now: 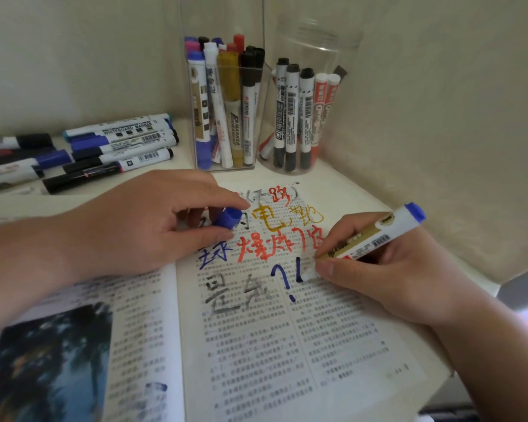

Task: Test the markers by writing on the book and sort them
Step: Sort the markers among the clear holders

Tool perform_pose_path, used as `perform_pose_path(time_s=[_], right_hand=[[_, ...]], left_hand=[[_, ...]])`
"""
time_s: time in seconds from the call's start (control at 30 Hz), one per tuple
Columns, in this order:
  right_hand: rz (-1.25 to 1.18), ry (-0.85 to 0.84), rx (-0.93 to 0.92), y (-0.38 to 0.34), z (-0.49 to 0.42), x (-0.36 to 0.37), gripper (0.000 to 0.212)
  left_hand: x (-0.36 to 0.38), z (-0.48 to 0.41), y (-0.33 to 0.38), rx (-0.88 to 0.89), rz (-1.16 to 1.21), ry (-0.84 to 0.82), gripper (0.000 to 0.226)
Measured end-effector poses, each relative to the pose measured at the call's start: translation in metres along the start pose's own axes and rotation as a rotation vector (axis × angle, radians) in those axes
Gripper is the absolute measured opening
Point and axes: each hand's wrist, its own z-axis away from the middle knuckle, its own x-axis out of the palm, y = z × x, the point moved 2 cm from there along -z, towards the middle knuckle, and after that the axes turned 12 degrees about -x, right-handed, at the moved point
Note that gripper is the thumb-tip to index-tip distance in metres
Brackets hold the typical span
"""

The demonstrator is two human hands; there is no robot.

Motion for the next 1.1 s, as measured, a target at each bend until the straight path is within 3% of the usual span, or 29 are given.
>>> perform_pose_path(time_s=[0.23, 0.63, 0.8, 0.97, 1.1], right_hand=[[0.022, 0.134, -0.001, 0.0053, -0.0053, -0.004, 0.011], [-0.07, -0.001, 0.015, 0.0022, -0.0011, -0.0055, 0.01], [0.019, 0.22, 0.008, 0.0088, -0.0075, -0.0082, 0.013], [0.075, 0.12, 0.017, 0.0056, -0.0052, -0.0052, 0.014], [0.117, 0.225, 0.016, 0.0093, -0.0085, -0.007, 0.007]], left_hand=[[0.0016, -0.0001, 0.0006, -0.001, 0.0, 0.009, 0.04], [0.001, -0.0002, 0.0005, 0.0, -0.01, 0.018, 0.04], [0.0009, -0.0003, -0.0004, 0.006, -0.018, 0.016, 0.04], [0.0011, -0.0003, -0.0015, 0.01, -0.001, 0.016, 0.038], [0.0004, -0.0001, -0.001, 0.013, 0.004, 0.022, 0.039]])
